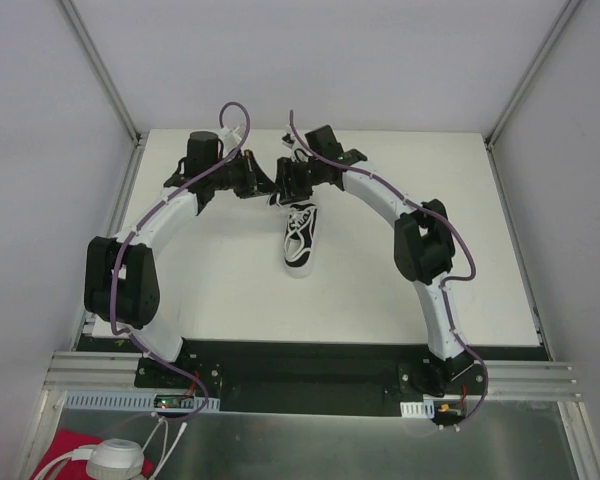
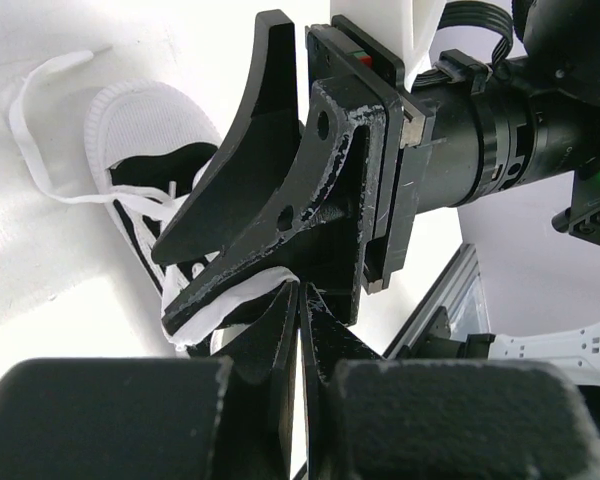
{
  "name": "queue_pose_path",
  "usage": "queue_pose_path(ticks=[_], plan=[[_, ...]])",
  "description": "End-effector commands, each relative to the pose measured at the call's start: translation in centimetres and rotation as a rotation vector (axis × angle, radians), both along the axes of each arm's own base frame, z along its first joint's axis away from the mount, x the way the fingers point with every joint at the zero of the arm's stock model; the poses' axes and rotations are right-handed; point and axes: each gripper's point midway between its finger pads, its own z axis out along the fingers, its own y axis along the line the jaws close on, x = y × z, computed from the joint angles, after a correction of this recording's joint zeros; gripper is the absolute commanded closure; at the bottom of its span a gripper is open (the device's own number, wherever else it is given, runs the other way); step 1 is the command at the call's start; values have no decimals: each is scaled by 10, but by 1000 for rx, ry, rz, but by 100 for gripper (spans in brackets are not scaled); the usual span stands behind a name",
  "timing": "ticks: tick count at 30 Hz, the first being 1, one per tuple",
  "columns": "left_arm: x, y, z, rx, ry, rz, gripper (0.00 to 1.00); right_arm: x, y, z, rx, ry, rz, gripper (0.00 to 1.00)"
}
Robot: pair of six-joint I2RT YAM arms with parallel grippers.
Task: Tie the shoes
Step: Cross the shoelace with the shoelace.
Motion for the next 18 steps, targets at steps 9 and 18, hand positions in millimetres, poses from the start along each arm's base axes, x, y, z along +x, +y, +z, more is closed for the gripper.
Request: queue_pose_path(ticks=[9,18], plan=[[-4,-19,27,-13,-78,-38,100,20,-55,21,-228,-155,-241,47],[-6,-15,20,34,-78,-13,100,9,-97,34,-297,-236,-325,48]])
